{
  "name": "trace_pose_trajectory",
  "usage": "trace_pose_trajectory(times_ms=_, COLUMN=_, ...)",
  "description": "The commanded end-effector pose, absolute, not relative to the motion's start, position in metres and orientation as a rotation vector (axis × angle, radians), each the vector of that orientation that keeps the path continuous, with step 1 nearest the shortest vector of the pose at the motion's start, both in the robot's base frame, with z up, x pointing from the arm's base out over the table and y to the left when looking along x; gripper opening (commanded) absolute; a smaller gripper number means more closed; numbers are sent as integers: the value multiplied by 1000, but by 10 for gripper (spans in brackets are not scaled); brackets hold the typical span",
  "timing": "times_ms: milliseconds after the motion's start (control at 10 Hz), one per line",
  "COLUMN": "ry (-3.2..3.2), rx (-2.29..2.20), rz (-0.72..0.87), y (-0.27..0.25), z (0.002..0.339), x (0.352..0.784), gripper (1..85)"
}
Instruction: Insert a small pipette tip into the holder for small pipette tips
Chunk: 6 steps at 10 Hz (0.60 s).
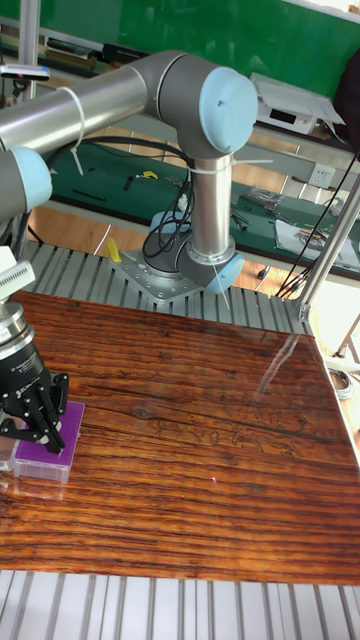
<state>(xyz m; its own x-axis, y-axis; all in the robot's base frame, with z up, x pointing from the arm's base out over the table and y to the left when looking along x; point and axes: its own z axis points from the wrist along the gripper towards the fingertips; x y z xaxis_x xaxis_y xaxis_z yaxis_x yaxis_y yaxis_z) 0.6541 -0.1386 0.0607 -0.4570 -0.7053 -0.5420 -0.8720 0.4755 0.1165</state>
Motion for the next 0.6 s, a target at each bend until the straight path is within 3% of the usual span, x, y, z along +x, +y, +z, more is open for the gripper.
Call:
trace_pose_trajectory(times_ms=0, ry=2303, rx=-1315, rz=534, y=-140, z=62, x=655, gripper=13)
trace_pose_trajectory(times_ms=500, ry=2287, rx=-1354, rz=537, y=-140, z=61, x=651, gripper=183)
